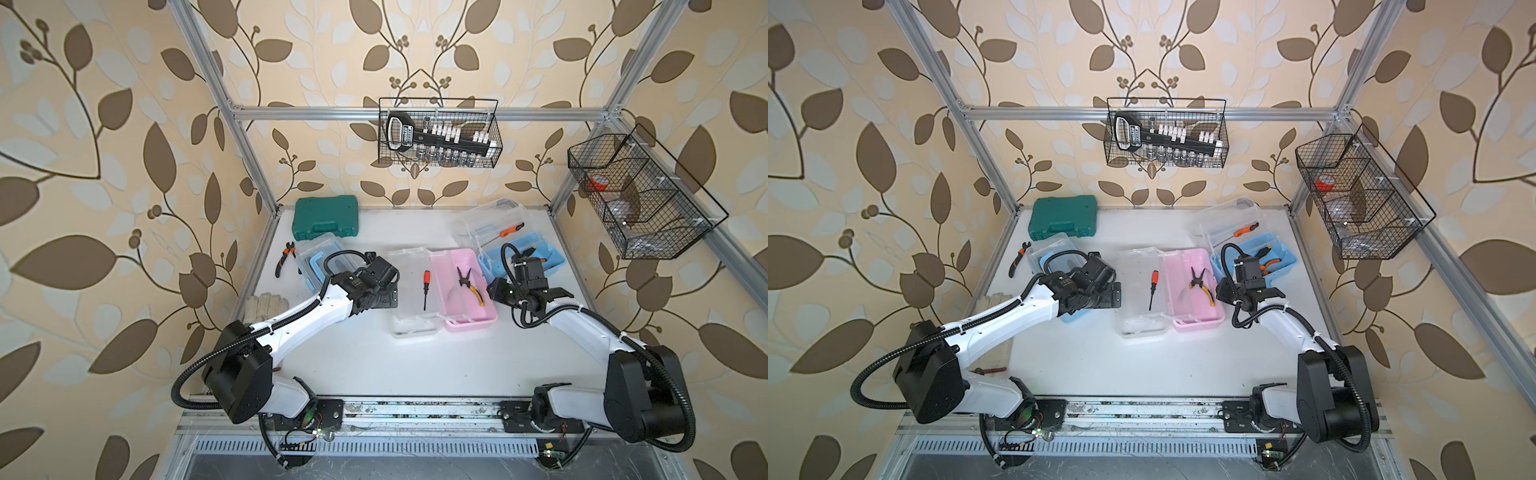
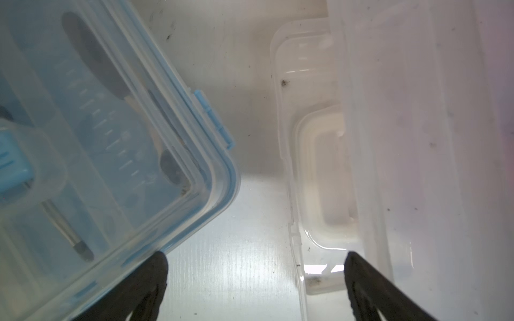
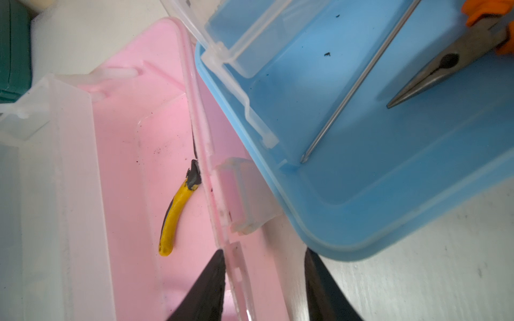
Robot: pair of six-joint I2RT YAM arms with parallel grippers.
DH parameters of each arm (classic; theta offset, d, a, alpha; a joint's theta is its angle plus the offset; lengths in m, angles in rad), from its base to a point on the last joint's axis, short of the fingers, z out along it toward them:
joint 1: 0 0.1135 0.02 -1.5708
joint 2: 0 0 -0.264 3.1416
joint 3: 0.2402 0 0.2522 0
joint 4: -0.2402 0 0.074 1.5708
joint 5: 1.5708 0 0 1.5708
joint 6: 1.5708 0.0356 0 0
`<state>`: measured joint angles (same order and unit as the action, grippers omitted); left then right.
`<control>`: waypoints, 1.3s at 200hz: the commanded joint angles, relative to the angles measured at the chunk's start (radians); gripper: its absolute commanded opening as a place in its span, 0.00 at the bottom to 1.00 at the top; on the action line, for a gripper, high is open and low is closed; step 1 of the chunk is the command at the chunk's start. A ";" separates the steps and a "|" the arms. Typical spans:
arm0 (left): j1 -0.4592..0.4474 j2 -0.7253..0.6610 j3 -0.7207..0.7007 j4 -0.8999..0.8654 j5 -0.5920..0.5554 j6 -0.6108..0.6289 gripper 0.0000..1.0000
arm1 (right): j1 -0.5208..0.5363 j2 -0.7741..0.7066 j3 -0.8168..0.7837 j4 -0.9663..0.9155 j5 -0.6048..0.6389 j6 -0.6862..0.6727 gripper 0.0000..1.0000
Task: Close toolboxes
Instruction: Close the toolbox lid.
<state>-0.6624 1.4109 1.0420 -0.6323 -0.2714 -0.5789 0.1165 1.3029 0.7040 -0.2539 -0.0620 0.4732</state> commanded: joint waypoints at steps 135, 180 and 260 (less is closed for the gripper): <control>-0.053 0.214 0.248 0.065 0.003 0.102 0.99 | 0.005 0.039 -0.049 0.078 -0.291 -0.038 0.35; -0.067 0.246 0.308 0.049 -0.002 0.127 0.99 | 0.059 0.051 -0.027 0.081 -0.300 -0.036 0.35; -0.098 0.259 0.355 0.049 0.007 0.154 0.99 | 0.191 0.083 -0.004 0.121 -0.258 0.005 0.39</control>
<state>-0.7151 1.6539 1.3628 -0.6285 -0.3233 -0.4438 0.2565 1.3815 0.6670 -0.1856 -0.2188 0.4572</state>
